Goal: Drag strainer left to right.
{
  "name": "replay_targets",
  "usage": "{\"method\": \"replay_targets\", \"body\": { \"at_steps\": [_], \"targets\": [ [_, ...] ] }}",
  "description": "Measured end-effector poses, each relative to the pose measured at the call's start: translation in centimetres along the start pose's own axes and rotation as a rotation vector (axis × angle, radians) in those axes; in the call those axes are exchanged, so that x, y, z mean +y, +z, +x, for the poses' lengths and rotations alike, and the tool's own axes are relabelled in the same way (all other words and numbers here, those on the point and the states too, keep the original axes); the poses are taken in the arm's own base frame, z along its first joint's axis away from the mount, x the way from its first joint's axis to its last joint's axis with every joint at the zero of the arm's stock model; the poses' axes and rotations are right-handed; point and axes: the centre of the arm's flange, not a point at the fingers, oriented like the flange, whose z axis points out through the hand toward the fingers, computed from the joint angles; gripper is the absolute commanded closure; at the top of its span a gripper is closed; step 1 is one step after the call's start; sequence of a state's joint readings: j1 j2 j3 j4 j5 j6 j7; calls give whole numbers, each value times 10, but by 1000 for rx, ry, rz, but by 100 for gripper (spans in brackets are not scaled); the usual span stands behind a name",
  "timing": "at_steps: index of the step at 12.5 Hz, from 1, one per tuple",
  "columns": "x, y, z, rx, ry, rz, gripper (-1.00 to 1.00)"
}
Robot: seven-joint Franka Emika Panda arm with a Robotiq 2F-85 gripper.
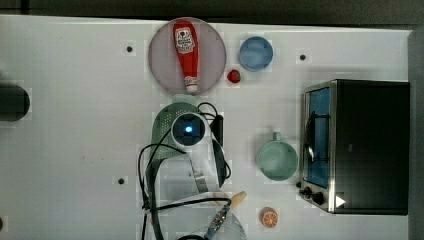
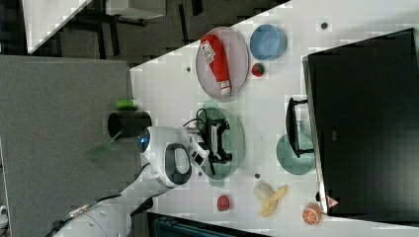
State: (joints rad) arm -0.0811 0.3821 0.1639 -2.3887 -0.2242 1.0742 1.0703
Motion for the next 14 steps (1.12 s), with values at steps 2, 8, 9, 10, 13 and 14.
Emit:
{"method": "replay_targets", "body": {
  "at_steps": [2, 8, 9, 10, 13, 14],
  "targets": [
    [-4, -1, 17, 2, -36, 31, -100],
    [4, 18, 78, 28, -25, -27, -100],
    [5, 19, 88, 30, -10, -31, -100],
    [5, 19, 100, 25, 16, -31, -100],
    [7, 17, 121, 32, 23, -33, -100],
    [7, 15, 127, 25, 43, -27, -100]
  ]
}}
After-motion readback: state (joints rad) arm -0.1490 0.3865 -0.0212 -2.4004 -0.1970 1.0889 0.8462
